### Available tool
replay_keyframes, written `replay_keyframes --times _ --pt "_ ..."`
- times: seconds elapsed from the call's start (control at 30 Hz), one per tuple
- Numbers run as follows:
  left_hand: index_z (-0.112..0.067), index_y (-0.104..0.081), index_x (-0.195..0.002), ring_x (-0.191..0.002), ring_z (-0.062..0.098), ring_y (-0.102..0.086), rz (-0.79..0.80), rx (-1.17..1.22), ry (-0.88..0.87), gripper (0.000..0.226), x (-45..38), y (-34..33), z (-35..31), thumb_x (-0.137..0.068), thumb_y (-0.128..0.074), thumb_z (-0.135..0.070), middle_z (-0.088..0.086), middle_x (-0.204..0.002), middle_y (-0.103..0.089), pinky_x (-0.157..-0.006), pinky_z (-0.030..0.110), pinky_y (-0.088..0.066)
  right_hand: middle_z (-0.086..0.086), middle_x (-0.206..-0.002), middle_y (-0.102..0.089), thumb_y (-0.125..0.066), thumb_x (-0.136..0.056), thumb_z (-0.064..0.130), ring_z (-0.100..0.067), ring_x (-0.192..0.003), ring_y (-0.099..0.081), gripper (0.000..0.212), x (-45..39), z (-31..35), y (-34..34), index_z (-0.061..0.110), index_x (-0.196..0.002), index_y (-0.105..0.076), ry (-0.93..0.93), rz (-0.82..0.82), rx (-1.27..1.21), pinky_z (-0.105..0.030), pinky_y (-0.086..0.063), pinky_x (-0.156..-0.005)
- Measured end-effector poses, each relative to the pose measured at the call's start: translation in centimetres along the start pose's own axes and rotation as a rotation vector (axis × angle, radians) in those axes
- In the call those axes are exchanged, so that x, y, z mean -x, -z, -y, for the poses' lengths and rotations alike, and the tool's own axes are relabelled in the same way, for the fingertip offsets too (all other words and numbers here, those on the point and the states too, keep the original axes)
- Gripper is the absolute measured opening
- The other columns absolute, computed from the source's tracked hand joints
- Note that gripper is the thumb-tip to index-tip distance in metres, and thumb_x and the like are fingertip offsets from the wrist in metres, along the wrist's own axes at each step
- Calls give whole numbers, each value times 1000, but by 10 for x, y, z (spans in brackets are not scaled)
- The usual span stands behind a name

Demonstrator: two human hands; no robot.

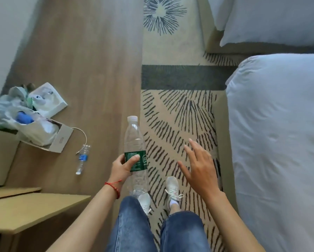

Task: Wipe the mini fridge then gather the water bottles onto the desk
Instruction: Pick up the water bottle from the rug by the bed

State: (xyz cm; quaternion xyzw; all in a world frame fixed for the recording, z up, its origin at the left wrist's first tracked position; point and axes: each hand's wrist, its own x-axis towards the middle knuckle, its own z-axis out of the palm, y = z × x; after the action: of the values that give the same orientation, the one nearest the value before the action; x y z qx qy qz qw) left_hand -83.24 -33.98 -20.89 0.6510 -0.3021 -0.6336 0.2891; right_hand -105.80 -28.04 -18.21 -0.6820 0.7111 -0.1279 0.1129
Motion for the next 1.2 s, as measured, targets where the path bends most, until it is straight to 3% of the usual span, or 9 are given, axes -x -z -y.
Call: replay_keyframes --times 0.1,0.23,0.37,0.47,0.57,0.77,0.9,1.0,1.2 --pt "-11 -60 -91 -61 10 -67 -98 125 0 7 0 3 -5 -84 -62 -10 8 -83 -66 -47 19 -52 -20 -132 -51 -46 -88 40 -33 -121 -49 50 -33 -4 3 5 -123 -52 108 47 -15 -46 -41 -99" --pt "-12 -60 -94 -72 17 -65 -246 272 20 11 2 4 -5 -83 -63 -14 9 -87 -66 -49 19 -53 -20 -131 -52 -43 -88 41 -33 -120 -50 51 -74 -6 9 4 -122 -53 248 74 0 -45 -42 -98" --pt "-16 -61 -92 -71 15 -66 -356 370 37 13 2 9 -4 -81 -66 -18 6 -86 -68 -53 22 -54 -18 -132 -52 -41 -89 42 -33 -120 -50 51 -108 -2 9 6 -122 -53 359 97 2 -44 -40 -98" --pt "-16 -63 -95 -74 17 -67 -398 431 50 41 2 18 -2 -61 -78 -33 7 -88 -69 -63 30 -54 -17 -133 -51 -42 -89 43 -32 -121 -50 51 -127 12 0 6 -123 -53 433 143 -4 -42 -39 -99" --pt "-19 -65 -92 -77 22 -66 -463 470 77 58 -3 33 2 -42 -75 -49 7 -86 -70 -73 37 -53 -17 -135 -50 -43 -88 44 -32 -123 -47 52 -145 35 -14 7 -124 -52 477 208 -8 -43 -38 -100" --pt "-17 -65 -91 -77 23 -66 -584 559 104 61 -24 77 13 -41 -74 -50 6 -84 -70 -76 38 -53 -16 -136 -49 -50 -88 42 -32 -123 -47 52 -180 87 -52 7 -126 -51 589 298 14 -43 -38 -100" --pt "-19 -67 -87 -73 21 -67 -637 586 134 57 -44 110 18 -42 -73 -52 1 -77 -72 -68 33 -53 -17 -136 -49 -63 -84 35 -33 -123 -48 52 -210 127 -83 6 -126 -51 638 347 32 -45 -40 -99" --pt "-21 -67 -83 -66 14 -69 -690 599 160 57 -61 138 21 -40 -71 -58 -6 -67 -73 -59 27 -52 -17 -136 -49 -63 -84 35 -33 -122 -48 53 -236 163 -106 6 -125 -50 700 378 47 -44 -40 -98" --pt "-20 -67 -86 -78 27 -68 -740 678 186 59 -92 184 25 -42 -68 -59 7 -82 -72 -78 38 -54 -16 -137 -48 -46 -88 42 -32 -125 -46 52 -270 235 -148 6 -126 -49 786 420 47 -43 -38 -100"
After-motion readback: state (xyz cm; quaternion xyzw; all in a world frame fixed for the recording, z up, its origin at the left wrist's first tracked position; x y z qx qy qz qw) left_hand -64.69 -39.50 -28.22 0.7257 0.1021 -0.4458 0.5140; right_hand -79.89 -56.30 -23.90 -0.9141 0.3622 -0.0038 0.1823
